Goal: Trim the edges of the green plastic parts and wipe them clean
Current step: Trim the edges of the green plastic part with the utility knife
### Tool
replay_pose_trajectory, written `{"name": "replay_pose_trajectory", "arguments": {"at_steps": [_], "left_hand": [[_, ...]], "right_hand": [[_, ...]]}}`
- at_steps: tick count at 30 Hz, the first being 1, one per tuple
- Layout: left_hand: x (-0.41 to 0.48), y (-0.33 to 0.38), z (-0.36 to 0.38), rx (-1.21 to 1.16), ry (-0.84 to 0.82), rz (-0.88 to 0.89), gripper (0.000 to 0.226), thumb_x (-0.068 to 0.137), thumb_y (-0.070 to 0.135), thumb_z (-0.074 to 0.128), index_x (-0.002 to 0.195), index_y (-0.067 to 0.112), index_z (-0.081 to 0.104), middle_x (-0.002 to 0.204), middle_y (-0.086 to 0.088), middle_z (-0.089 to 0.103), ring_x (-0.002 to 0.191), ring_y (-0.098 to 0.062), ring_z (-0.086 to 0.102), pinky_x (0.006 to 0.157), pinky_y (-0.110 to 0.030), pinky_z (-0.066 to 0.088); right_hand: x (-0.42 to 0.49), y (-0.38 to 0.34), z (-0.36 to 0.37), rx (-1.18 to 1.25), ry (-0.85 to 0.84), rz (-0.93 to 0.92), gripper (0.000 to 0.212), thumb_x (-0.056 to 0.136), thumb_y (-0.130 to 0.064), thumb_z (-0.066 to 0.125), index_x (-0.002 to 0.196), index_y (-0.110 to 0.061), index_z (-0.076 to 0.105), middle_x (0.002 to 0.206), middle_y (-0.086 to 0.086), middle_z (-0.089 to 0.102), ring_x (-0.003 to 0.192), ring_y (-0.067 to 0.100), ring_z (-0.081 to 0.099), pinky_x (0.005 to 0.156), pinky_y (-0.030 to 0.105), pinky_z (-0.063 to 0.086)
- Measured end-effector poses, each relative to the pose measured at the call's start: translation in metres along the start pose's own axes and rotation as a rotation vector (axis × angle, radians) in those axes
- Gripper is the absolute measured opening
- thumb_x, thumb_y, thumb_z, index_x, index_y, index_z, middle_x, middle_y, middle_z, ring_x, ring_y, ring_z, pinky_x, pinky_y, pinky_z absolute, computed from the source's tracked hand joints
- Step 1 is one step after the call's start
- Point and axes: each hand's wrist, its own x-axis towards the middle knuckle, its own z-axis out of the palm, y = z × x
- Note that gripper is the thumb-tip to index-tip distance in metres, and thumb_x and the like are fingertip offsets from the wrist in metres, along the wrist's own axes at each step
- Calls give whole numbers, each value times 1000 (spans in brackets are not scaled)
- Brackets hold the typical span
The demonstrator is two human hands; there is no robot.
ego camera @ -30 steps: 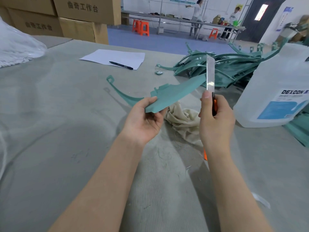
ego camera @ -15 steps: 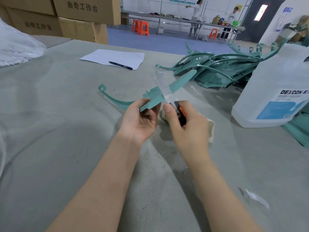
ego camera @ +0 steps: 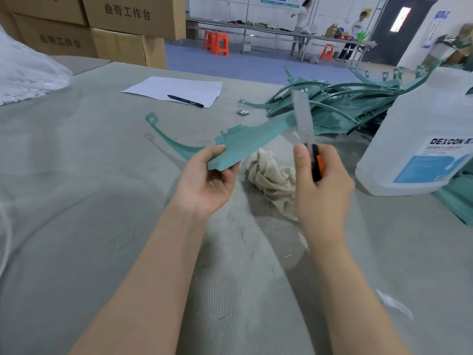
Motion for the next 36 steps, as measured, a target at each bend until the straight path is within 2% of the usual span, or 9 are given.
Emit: {"name": "replay_pose_trajectory", "arguments": {"at_steps": [5,10,18,20,22,25,29,33,36], "left_hand": [[-2,-2,3,60,-31,-15,18,91,8,53,75,8,62,68,-4,70,52,-12,66,33,-11,39],[-3,0,2,36,-39,-37,18,90,7,54,74,6,63,70,-6,71,54,-12,67,33,-11,40],[-4,1,-1,14,-40,-44,13,87,6,55,76,8,62,73,-6,71,56,-12,68,34,-12,41],[-4,0,-1,21,-44,-42,14,87,6,55,76,7,63,73,-6,72,56,-12,68,34,-12,41],[-4,1,0,30,-45,-36,19,88,6,55,71,7,65,73,-6,71,56,-13,67,34,-12,41],[-2,2,0,44,-34,-18,21,90,7,53,71,7,64,72,-5,71,54,-13,67,33,-11,40],[-3,2,1,66,-30,-15,15,90,7,52,78,8,61,70,-5,71,53,-12,67,32,-11,39],[-3,1,2,70,-38,-25,13,91,8,52,81,8,60,69,-4,70,52,-12,66,32,-12,39],[-3,1,1,60,-43,-32,12,91,8,52,82,8,60,70,-4,71,53,-12,67,32,-11,39]], "right_hand": [[8,8,-6,7,47,78,28,97,-44,52,78,-23,52,56,-12,42,54,5,41,55,22,31],[8,6,-4,25,42,58,31,98,-39,53,77,-17,51,56,-12,38,55,2,40,53,17,29],[6,3,-4,107,3,57,37,98,-38,53,77,-8,53,59,-3,42,57,9,37,54,20,31],[6,2,-4,132,1,67,39,97,-41,53,78,-7,54,61,9,48,60,20,44,57,26,37],[6,0,-5,163,16,91,41,96,-43,51,80,-6,55,69,19,51,68,34,49,64,40,44],[7,-1,-6,206,43,126,38,95,-45,50,79,-10,54,71,23,51,71,40,49,67,52,48],[6,-3,-5,180,13,92,44,95,-43,50,80,-2,52,70,24,49,70,40,48,67,53,47],[6,-2,-5,169,-9,90,41,98,-40,52,81,-2,53,71,23,50,72,41,48,68,54,47],[5,-3,-5,157,-29,80,40,98,-39,53,80,-3,54,70,20,52,69,37,51,65,45,46]]}}
